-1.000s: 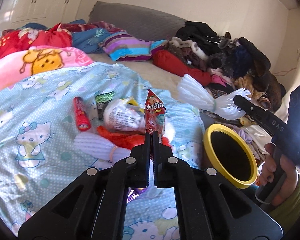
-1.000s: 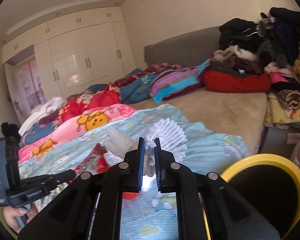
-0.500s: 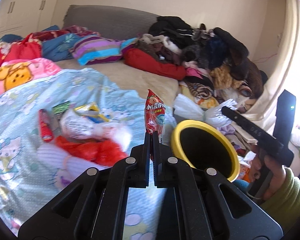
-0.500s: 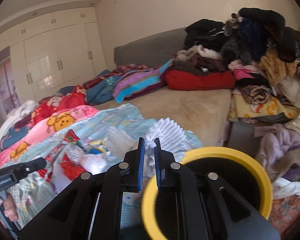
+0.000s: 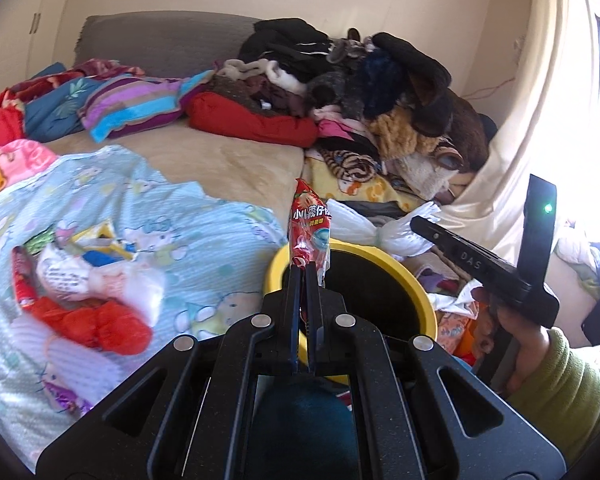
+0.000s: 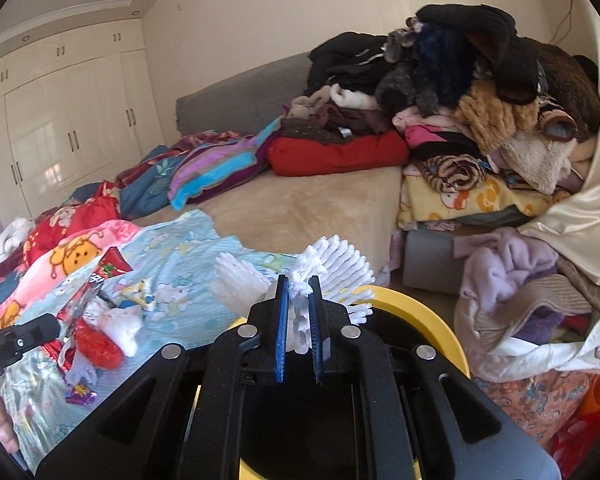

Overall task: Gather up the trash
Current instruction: 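Carry both held items over the yellow-rimmed bin with both tools, then open both tools to drop the wrapper and white item into the bin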

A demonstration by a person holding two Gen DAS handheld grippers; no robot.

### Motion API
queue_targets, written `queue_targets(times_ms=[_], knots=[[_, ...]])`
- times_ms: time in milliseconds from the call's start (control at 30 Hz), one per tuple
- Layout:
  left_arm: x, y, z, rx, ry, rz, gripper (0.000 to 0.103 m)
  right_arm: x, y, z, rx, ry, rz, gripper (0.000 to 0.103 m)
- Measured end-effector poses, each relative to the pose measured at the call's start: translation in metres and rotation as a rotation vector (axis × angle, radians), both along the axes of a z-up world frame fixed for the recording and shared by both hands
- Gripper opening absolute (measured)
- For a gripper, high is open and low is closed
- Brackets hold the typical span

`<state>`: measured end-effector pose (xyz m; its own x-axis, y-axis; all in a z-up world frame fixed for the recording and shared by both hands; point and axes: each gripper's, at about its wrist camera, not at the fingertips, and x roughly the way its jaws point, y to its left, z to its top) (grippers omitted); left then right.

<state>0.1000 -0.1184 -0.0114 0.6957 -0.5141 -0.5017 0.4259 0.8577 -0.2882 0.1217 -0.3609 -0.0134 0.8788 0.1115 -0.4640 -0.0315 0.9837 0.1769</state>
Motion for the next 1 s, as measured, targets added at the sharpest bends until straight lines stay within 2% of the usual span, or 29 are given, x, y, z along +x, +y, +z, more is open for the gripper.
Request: queue_targets(times_ms=[300, 567, 667, 733, 833, 867, 933, 1000], knots=[[0.0, -0.034, -0.005, 0.027, 0.008, -0.057, 0.0, 0.004, -0.024, -0.015, 0.009, 0.046, -0.05, 0.012], [0.011, -0.066, -0.023, 0.049, 0.051, -0.116, 0.0, 0.007, -0.039, -0.027, 0.025, 0.08, -0.079, 0.012], [0.018, -0.08, -0.032, 0.061, 0.077, -0.14, 0.0, 0.009, -0.044, -0.03, 0.024, 0.091, -0.092, 0.021], [0.024, -0.088, -0.038, 0.061, 0.098, -0.155, 0.0, 0.01, -0.048, -0.032, 0.034, 0.095, -0.098, 0.032], [0.034, -0.099, -0.046, 0.066, 0.119, -0.158, 0.002, 0.011, -0.056, -0.035, 0.051, 0.096, -0.115, 0.04], [0.037, -0.102, -0.049, 0.066, 0.125, -0.156, 0.009, 0.011, -0.059, -0.036, 0.058, 0.098, -0.12, 0.042], [0.042, -0.105, -0.053, 0.064, 0.141, -0.151, 0.04, 0.01, -0.063, -0.036, 0.067, 0.097, -0.131, 0.047], [0.044, -0.105, -0.054, 0.06, 0.143, -0.144, 0.052, 0.01, -0.065, -0.036, 0.072, 0.094, -0.134, 0.051]])
